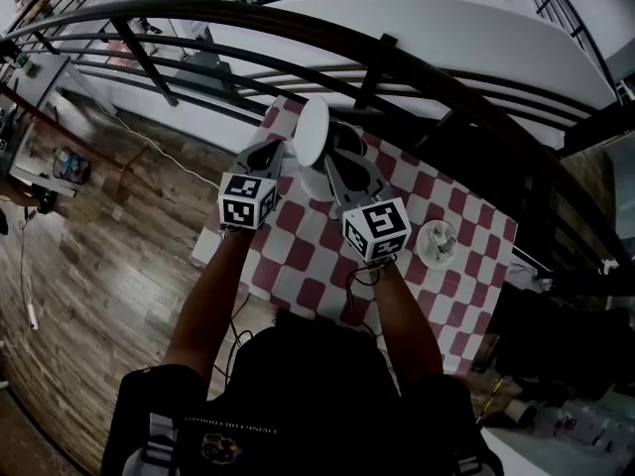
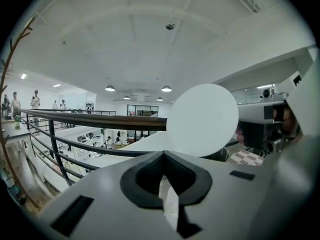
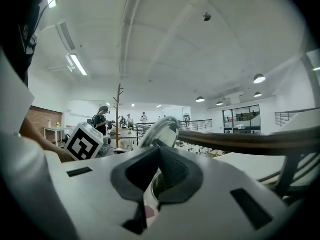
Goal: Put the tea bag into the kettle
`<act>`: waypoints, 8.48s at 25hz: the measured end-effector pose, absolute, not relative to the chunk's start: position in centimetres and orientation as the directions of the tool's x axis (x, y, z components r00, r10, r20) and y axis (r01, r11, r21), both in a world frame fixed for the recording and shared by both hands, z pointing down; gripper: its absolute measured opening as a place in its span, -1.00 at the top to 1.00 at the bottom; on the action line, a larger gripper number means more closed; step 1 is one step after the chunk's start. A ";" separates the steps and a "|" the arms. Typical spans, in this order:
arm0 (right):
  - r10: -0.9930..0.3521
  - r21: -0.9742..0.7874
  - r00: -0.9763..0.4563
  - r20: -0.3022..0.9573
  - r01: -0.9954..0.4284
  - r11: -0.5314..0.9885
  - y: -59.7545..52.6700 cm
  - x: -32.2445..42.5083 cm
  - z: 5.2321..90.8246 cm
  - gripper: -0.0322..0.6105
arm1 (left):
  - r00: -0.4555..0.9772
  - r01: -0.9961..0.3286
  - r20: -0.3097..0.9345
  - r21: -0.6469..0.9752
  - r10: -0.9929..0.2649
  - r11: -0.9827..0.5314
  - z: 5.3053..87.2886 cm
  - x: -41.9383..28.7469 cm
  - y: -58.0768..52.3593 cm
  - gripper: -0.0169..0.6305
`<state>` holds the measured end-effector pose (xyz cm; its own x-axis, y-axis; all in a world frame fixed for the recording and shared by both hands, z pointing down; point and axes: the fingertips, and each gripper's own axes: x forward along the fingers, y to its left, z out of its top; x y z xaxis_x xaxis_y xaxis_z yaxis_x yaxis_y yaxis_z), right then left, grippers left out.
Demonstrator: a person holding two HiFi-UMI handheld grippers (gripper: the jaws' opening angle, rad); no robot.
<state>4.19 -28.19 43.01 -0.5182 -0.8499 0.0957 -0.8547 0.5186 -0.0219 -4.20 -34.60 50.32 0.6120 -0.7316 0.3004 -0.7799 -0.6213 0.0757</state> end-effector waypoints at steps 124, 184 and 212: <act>-0.766 -0.085 -0.413 0.493 -0.899 0.429 -13.8 5.8 62.2 0.87 | 0.636 -0.711 0.476 0.058 -0.607 -0.700 59.1 -2.9 -15.6 0.94; -0.918 0.007 -0.365 0.152 -0.929 0.371 -27.3 7.7 45.6 -0.21 | 0.622 -0.764 0.231 -0.031 -0.748 -0.645 46.7 -3.6 -25.3 0.94; -0.863 0.196 -0.504 0.004 -0.846 0.495 -26.9 2.1 37.5 0.87 | 0.618 -0.769 0.226 -0.028 -0.753 -0.639 46.5 -4.0 -25.1 0.94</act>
